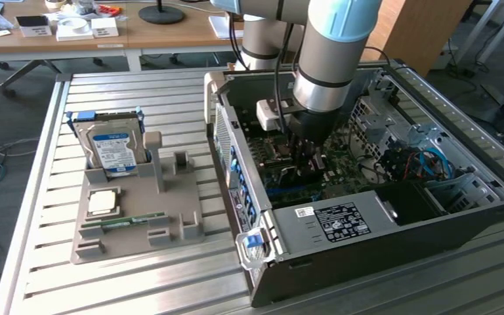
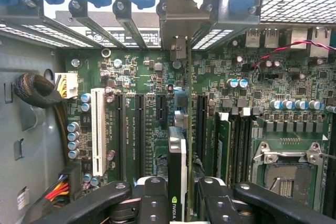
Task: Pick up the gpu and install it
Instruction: 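Insert the gpu into the slot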
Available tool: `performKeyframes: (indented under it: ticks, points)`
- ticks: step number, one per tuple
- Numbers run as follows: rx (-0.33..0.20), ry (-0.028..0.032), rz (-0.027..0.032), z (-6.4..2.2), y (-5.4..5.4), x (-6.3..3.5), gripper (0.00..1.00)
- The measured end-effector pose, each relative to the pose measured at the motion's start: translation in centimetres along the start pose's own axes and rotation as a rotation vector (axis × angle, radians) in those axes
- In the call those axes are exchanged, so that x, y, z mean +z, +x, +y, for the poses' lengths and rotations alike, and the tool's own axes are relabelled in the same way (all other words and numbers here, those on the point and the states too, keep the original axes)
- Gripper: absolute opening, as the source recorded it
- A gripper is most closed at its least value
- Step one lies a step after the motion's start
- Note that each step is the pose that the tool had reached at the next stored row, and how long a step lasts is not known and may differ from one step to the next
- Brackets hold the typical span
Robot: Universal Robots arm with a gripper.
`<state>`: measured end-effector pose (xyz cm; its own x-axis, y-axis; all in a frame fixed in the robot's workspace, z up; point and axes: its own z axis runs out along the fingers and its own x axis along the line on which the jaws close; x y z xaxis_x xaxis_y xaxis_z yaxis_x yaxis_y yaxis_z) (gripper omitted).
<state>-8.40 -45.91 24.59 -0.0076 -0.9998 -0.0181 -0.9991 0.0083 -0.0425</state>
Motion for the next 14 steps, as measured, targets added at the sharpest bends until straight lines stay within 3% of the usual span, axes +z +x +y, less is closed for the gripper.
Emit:
performKeyframes:
  ticks: [14]
  points:
    - [0.000,0.0017,-0.0005,0.02,-0.03,-0.10,0.27]
